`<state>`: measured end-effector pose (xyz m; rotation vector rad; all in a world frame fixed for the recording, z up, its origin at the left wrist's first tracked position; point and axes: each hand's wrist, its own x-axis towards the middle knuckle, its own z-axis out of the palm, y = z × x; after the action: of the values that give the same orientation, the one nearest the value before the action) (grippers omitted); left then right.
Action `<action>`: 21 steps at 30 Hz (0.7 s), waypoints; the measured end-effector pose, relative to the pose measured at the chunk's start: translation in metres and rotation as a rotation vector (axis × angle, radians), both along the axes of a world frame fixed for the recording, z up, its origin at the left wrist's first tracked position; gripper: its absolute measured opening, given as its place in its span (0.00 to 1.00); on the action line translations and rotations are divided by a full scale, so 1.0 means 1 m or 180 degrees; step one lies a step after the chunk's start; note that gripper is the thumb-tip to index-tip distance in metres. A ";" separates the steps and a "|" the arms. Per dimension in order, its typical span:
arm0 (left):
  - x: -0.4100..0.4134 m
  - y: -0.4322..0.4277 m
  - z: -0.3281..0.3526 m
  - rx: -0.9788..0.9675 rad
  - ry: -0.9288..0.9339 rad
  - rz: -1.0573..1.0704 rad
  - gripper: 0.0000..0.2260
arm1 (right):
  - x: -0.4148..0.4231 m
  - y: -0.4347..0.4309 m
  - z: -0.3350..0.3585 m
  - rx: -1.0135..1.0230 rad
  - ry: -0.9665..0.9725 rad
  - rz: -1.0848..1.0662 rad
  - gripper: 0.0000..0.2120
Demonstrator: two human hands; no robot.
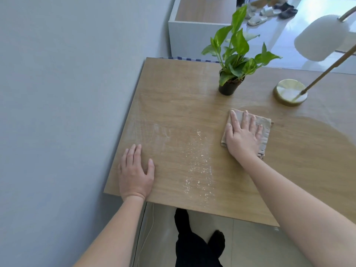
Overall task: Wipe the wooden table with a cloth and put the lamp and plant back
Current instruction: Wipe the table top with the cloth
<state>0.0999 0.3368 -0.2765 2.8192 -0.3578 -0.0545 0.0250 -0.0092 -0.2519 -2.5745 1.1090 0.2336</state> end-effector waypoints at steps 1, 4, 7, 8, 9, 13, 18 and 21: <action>0.001 0.001 -0.001 -0.0005 -0.0007 0.0016 0.31 | 0.013 0.010 -0.002 0.0006 0.0000 -0.0054 0.28; 0.001 0.002 -0.002 -0.0002 -0.0016 0.0027 0.31 | 0.023 0.040 -0.005 0.0058 -0.0018 0.0352 0.28; 0.001 0.002 -0.002 -0.0033 -0.0033 0.0027 0.31 | -0.009 0.059 -0.004 0.0060 -0.0099 0.1334 0.26; 0.001 0.001 -0.002 -0.0047 -0.0044 0.0030 0.31 | -0.026 0.058 -0.002 0.0058 -0.0102 0.1669 0.25; 0.001 0.001 -0.001 -0.0056 -0.0053 0.0031 0.31 | -0.044 0.052 0.000 0.0053 -0.0098 0.1927 0.25; 0.001 0.001 -0.001 -0.0078 -0.0044 0.0045 0.31 | -0.084 0.003 0.008 -0.0020 0.0005 0.2095 0.25; 0.002 0.001 -0.001 -0.0081 -0.0036 0.0048 0.30 | -0.025 0.005 0.007 -0.0079 -0.0043 0.0840 0.26; 0.001 0.002 -0.001 -0.0078 -0.0034 0.0058 0.30 | 0.022 0.040 -0.001 -0.0040 0.0025 0.0012 0.28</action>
<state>0.1011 0.3384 -0.2777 2.7990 -0.3327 -0.0309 0.0471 0.0309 -0.2531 -2.5891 1.1123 0.2386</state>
